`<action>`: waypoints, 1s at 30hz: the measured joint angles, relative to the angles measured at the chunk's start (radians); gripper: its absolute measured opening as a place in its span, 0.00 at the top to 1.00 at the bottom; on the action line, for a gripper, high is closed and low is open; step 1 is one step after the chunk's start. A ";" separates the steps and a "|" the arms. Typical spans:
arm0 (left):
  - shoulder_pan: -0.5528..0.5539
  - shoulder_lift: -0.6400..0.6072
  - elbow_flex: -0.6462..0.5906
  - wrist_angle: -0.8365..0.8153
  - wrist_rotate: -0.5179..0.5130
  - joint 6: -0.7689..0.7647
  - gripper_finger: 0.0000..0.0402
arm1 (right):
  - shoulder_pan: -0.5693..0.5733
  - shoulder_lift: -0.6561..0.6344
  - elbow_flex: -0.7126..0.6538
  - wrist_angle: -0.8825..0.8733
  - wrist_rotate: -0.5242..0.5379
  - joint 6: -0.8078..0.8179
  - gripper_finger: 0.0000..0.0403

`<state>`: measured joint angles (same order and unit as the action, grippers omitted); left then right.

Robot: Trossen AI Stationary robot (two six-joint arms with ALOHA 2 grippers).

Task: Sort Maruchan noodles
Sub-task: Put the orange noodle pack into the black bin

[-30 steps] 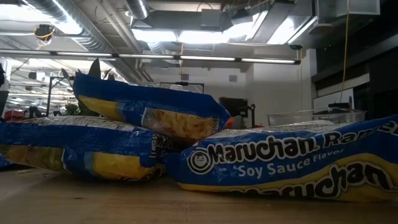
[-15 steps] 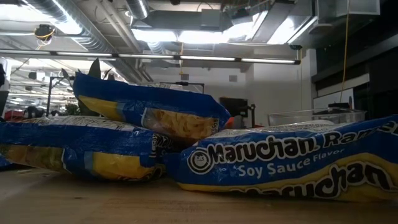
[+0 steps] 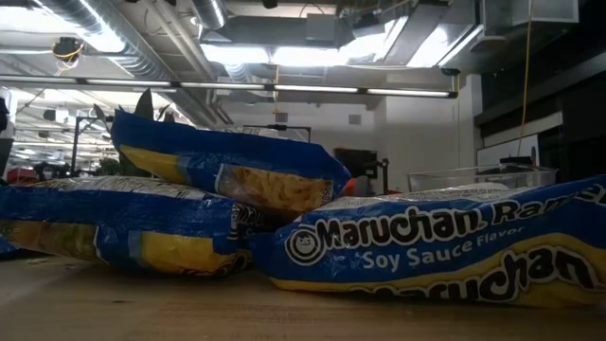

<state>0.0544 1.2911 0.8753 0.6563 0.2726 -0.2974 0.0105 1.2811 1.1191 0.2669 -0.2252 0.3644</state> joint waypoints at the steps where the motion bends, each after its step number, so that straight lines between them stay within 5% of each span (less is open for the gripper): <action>1: 0.000 0.000 0.000 0.000 0.000 0.000 0.35 | 0.001 0.000 0.000 -0.004 0.013 -0.001 1.00; 15: 0.021 -0.001 0.000 -0.024 -0.020 -0.018 0.63 | 0.001 -0.004 0.001 -0.041 0.095 -0.006 0.98; 24: 0.139 -0.011 -0.001 -0.164 -0.030 -0.169 0.66 | -0.075 -0.127 0.001 -0.168 0.093 -0.023 0.67; 30: 0.210 -0.008 -0.001 -0.283 -0.234 -0.240 0.66 | -0.112 -0.221 0.001 -0.286 0.142 -0.024 0.54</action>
<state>0.2641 1.2831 0.8742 0.3733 0.0383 -0.5371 -0.1017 1.0601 1.1202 -0.0188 -0.0829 0.3401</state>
